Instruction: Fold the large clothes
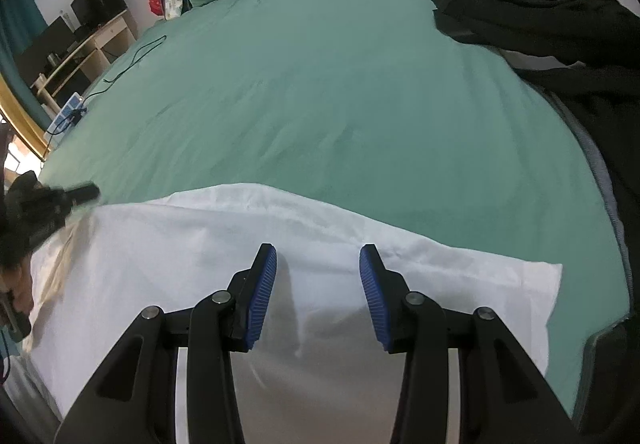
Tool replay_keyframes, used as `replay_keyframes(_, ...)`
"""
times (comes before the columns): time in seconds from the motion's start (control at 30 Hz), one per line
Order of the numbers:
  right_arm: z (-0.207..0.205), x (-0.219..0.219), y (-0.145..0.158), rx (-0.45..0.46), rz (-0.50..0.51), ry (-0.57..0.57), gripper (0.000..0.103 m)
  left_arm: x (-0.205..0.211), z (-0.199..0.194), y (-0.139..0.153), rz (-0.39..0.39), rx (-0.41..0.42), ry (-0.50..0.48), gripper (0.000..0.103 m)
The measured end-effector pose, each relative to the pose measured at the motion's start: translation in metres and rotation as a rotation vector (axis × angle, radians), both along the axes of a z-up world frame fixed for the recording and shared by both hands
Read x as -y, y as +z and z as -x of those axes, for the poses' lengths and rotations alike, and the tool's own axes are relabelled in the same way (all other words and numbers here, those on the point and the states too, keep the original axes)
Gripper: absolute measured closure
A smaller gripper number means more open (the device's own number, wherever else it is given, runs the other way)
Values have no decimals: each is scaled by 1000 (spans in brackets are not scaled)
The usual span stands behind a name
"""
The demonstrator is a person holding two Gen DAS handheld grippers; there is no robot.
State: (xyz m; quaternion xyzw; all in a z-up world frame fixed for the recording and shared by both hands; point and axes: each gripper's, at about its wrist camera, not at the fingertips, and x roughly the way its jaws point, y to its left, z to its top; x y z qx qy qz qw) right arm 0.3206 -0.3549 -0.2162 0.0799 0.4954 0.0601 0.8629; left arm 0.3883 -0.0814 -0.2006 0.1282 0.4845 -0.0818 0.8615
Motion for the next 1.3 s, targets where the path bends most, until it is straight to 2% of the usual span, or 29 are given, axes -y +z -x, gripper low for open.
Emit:
replay_keyframes(0.03, 2, 0, 2, 3, 11, -3, 60, -8, -1, 4, 45, -15, 27, 99)
replay_keyframes(0.07, 5, 1, 3, 9, 15, -6, 60, -9, -2, 5, 89, -37, 40, 86)
replay_keyframes(0.1, 9, 3, 6, 19, 16, -11, 60, -14, 1, 9, 111, -43, 47, 64)
replay_keyframes(0.13, 13, 4, 8, 27, 17, -15, 60, -17, 7, 15, 122, -35, 53, 58)
replay_keyframes(0.2, 24, 7, 12, 35, 22, -29, 60, -31, 27, 29, 131, -1, 66, 57)
replay_keyframes(0.33, 52, 13, 20, 63, 23, -63, 60, -71, 71, 38, 180, -11, 158, 56)
replay_keyframes(0.43, 77, 18, 27, 89, 35, -88, 59, -111, 116, 31, 190, -6, 255, 54)
replay_keyframes(0.5, 103, 25, 32, 104, 50, -120, 58, -142, 149, 27, 194, -6, 335, 45)
replay_keyframes(0.57, 125, 36, 35, 108, 49, -163, 49, -170, 185, 21, 209, -13, 414, 44)
replay_keyframes(0.63, 150, 49, 33, 92, 22, -219, 44, -193, 208, 16, 221, -18, 462, 43)
replay_keyframes(0.7, 172, 65, 26, 57, -44, -278, 44, -203, 223, 3, 233, -49, 478, 42)
replay_keyframes(0.77, 187, 76, 15, 12, -149, -316, 44, -207, 234, -16, 249, -115, 487, 42)
replay_keyframes(0.8, 191, 80, 8, -4, -218, -322, 44, -208, 236, -19, 258, -117, 486, 42)
replay_keyframes(0.83, 194, 80, 5, -6, -263, -313, 44, -207, 241, -19, 256, -86, 472, 42)
replay_keyframes(0.87, 195, 77, 4, -4, -267, -302, 45, -205, 243, -19, 247, -83, 465, 42)
replay_keyframes(0.9, 195, 73, 5, -2, -248, -290, 53, -204, 245, -20, 242, -82, 463, 44)
replay_keyframes(0.93, 196, 69, 4, -4, -218, -283, 92, -206, 247, -21, 240, -78, 462, 49)
replay_keyframes(0.97, 196, 66, 2, -18, -213, -274, 97, -206, 248, -21, 243, -78, 457, 65)
replay_keyframes(1.0, 197, 65, 0, -22, -212, -278, 97, -206, 249, -21, 251, -78, 447, 87)
replay_keyframes(1.03, 197, 65, 1, -14, -195, -285, 98, -206, 250, -22, 261, -85, 429, 99)
replay_keyframes(1.17, 204, 74, 14, 16, -131, -336, 98, -210, 256, -17, 269, -61, 431, 100)
replay_keyframes(1.3, 211, 77, 10, -9, -103, -348, 98, -214, 262, -12, 283, -60, 444, 100)
